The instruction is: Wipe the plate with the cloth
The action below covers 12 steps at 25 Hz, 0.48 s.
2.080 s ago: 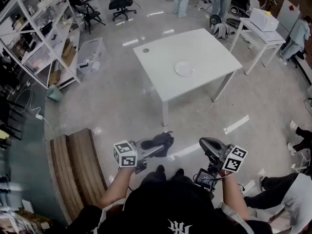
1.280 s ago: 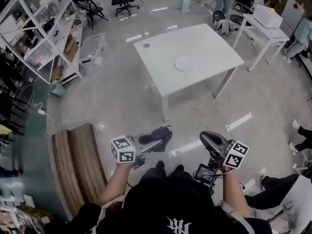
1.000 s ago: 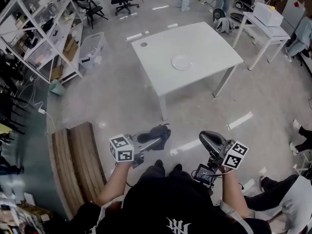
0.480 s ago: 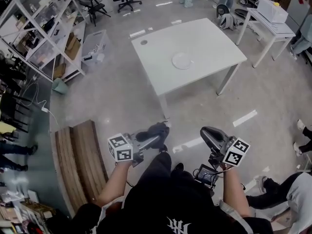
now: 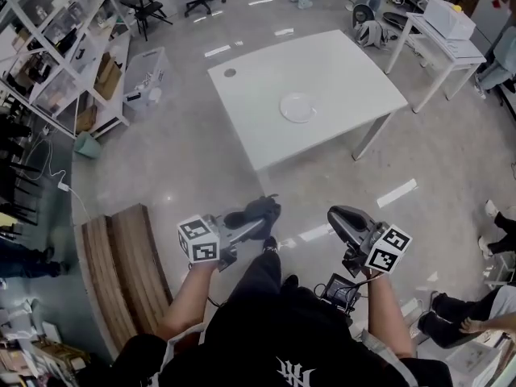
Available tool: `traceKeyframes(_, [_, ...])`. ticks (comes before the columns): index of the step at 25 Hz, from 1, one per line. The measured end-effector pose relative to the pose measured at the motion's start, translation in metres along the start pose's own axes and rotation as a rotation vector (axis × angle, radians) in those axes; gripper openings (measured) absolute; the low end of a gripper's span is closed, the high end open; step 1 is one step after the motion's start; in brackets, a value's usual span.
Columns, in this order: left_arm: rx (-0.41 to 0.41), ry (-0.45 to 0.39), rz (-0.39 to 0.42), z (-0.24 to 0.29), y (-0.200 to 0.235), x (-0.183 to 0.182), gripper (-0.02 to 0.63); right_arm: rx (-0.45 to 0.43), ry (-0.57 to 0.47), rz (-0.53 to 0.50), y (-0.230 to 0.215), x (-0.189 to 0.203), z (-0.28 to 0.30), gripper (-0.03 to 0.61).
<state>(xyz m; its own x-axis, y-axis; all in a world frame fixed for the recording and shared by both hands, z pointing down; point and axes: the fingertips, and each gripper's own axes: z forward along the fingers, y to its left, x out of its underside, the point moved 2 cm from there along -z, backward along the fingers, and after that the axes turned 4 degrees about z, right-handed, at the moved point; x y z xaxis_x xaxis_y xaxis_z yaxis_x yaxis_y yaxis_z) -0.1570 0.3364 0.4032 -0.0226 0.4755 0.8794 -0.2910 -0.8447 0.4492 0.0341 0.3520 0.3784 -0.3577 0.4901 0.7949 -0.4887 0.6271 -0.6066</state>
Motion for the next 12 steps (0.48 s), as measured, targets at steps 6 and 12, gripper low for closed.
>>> traceKeyframes(6, [0.02,0.0,-0.005,0.004,0.058,-0.027,0.055,0.03,0.008,0.008,-0.033,-0.022,0.047,0.008])
traceKeyframes(12, [0.032,0.007,-0.013,0.005,0.123,-0.05,0.054,0.059,0.018,0.016,-0.067,-0.04,0.099,0.008])
